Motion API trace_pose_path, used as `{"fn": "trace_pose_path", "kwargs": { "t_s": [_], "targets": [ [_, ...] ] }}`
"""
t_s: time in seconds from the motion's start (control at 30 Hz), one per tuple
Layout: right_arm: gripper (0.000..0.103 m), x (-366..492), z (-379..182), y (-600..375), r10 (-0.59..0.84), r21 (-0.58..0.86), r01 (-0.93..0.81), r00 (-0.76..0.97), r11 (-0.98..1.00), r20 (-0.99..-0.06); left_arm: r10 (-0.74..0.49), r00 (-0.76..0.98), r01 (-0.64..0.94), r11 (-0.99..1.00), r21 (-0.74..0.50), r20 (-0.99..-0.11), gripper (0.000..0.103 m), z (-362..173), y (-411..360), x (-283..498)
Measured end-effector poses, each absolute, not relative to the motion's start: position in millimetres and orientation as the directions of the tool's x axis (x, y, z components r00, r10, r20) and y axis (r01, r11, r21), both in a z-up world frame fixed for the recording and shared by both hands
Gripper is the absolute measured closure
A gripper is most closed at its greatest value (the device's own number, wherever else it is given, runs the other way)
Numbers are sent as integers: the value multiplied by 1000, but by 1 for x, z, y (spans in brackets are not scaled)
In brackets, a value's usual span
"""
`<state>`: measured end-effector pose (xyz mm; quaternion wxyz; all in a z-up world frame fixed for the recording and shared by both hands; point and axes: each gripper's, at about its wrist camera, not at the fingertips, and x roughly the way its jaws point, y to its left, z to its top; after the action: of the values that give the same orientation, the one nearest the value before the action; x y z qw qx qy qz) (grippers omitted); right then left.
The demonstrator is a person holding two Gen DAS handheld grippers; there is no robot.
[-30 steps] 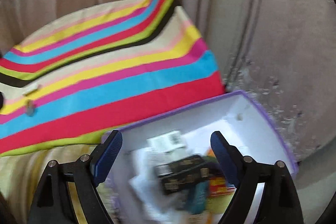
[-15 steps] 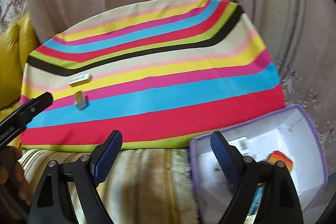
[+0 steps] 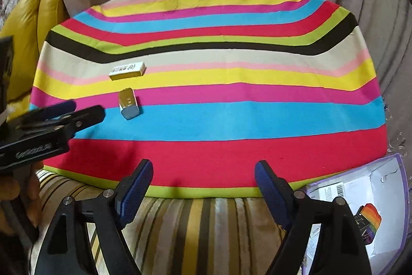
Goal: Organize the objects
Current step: 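Move both open tools back over the gold packet and white dental box, then grasp the gold packet with the left tool while the right tool grasps the white dental box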
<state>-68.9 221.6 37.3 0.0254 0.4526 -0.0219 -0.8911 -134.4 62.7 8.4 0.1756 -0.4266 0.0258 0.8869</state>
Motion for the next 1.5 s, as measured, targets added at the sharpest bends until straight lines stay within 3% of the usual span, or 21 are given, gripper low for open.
{"fn": "trace_pose_path", "kwargs": {
  "t_s": [0.13,0.33,0.43,0.53,0.57,0.67,0.83,1.2,1.5],
  "targets": [
    [21,-79,32,222,-66,70,16,-565,-997,-822,279,-545,-457,-889,1,-790,17,-2,75,-151],
    [21,-94,27,220,-67,80,1,-559,-997,-826,315,-485,-580,-814,30,-816,22,-18,86,-170],
    [21,-99,24,220,-69,82,1,-551,-997,-832,317,-468,-600,-800,33,-825,29,-25,88,-176],
    [21,-103,21,222,-70,88,-7,-543,-996,-837,345,-440,-615,-788,-2,-829,42,-31,87,-184],
    [21,-105,20,222,-70,90,-10,-541,-996,-838,358,-435,-618,-786,-15,-827,51,-31,88,-185],
    [21,-112,17,222,-70,95,-19,-535,-995,-842,367,-441,-607,-794,-29,-819,52,-30,82,-186],
    [21,-126,15,210,-63,88,-17,-557,-996,-828,330,-508,-434,-896,-94,-796,52,-27,48,-188],
    [21,-179,10,135,-83,57,62,-618,-996,-782,25,-691,43,-996,-76,-722,52,-11,-33,-179],
    [20,-228,-3,80,-103,63,84,-666,-994,-739,-65,-736,199,-972,-124,-674,52,-14,-74,-169]
  ]
}}
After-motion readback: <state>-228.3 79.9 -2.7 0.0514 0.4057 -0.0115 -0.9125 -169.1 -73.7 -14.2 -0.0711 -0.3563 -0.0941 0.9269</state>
